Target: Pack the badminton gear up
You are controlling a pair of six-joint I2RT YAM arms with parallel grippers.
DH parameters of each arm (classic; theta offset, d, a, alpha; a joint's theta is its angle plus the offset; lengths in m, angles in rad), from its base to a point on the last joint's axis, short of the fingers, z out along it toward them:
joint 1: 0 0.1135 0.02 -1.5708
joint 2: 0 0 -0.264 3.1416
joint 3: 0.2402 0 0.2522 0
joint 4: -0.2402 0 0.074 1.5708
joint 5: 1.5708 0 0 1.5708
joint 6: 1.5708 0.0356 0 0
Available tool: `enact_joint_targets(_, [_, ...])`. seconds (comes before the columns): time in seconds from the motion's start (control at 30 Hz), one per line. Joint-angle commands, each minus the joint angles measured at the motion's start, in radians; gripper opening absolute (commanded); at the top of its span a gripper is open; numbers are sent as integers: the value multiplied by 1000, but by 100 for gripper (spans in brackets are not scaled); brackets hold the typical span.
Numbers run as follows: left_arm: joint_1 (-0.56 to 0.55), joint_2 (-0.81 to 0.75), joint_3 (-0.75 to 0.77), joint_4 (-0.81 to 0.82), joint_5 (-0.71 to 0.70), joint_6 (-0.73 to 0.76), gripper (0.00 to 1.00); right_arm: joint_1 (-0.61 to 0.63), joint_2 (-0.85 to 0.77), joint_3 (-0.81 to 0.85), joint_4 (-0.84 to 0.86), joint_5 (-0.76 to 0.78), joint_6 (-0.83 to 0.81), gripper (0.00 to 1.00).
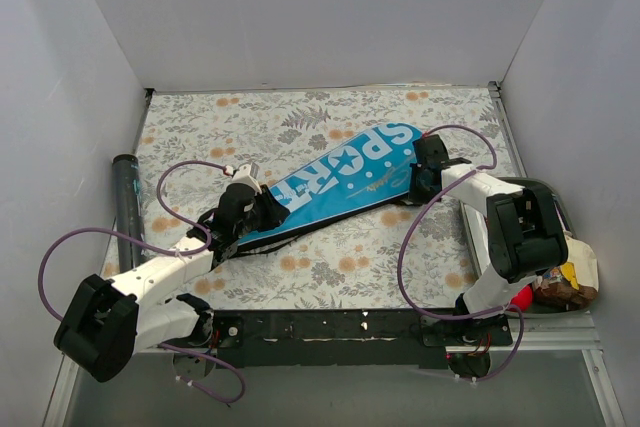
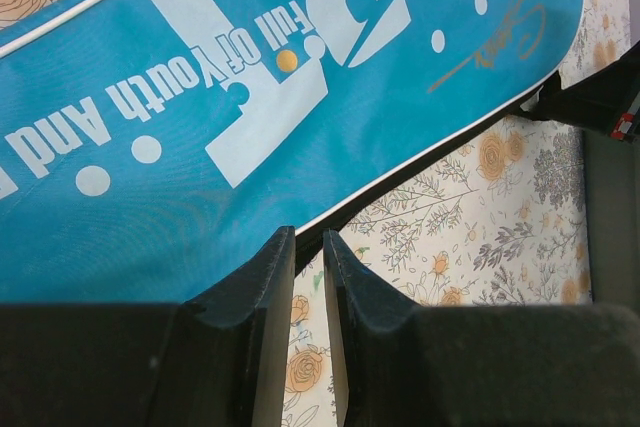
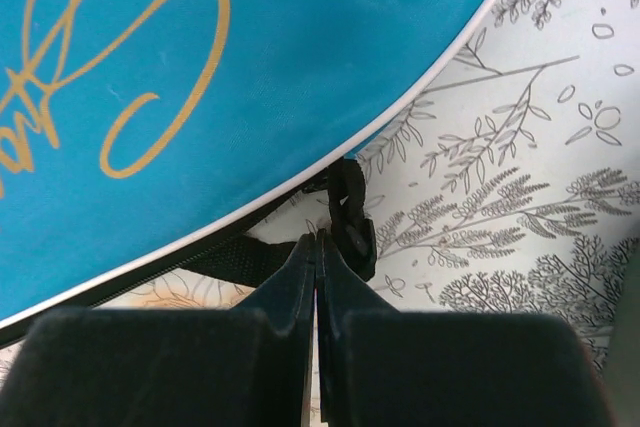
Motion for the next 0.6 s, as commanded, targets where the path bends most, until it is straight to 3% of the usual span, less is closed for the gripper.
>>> enact_joint_targets(0.0, [3,-20,2,14,4,14,18,5,-11,-5,-126,59,-52,1])
enact_joint_targets(0.27, [3,-17,5,17,6,17,18,7,-45,15,-235,353,-24,1])
enact_joint_targets(0.37, [3,-20,10,12,6,21,18,5,-30,26,-252,384,-11,1])
enact_joint_targets(0.57, [3,-22,5,15,6,24,18,5,-11,14,-248,364,-11,22])
